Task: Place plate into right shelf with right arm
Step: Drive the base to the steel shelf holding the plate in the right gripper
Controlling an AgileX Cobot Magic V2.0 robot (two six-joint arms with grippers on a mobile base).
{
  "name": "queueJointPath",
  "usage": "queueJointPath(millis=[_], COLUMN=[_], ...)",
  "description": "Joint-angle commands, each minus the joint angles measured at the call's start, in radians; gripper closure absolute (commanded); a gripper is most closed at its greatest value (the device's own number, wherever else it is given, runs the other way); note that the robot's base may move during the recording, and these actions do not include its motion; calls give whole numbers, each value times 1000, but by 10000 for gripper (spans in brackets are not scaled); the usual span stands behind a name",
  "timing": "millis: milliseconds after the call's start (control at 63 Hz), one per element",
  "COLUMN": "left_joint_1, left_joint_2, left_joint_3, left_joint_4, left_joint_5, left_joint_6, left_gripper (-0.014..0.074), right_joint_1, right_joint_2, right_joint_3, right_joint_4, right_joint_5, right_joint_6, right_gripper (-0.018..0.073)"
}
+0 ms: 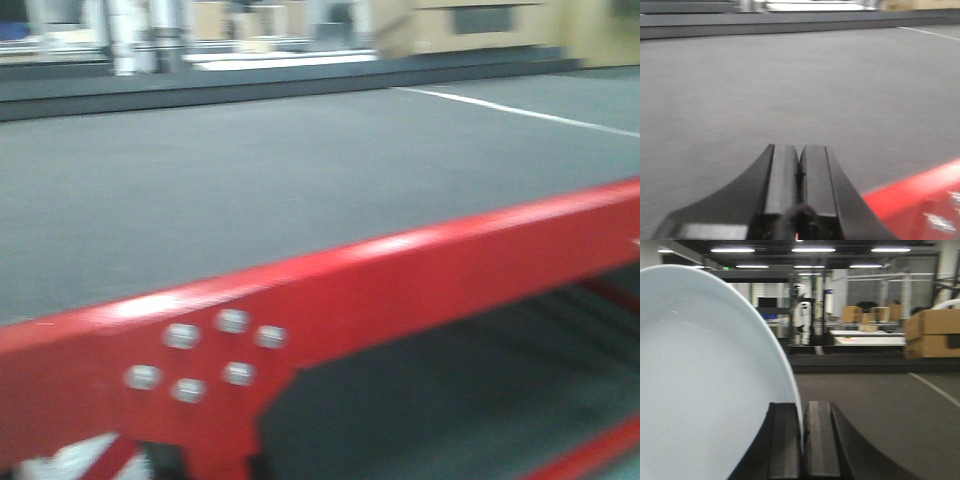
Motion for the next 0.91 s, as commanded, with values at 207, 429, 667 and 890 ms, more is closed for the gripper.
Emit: queueJointPath(millis=[207,429,667,890], left_joint_1=[1,1,1,1], left_joint_2=[-6,-6,-6,-6], left_joint_3=[10,10,10,10], left_joint_4=[-6,-6,-6,-6], left_joint_5=[-86,-86,-86,-86], left_joint_6=[-3,-3,-3,-3], left_gripper=[643,643,643,643], right_joint_1=[-4,-4,-4,-4], right_joint_2=[8,8,8,8], right_joint_3=[-29,-29,-29,-29], right_joint_4=[6,6,6,6], right_joint_5=[-90,-90,-90,-90], right_joint_6=[5,5,5,5], right_gripper=[503,503,503,503])
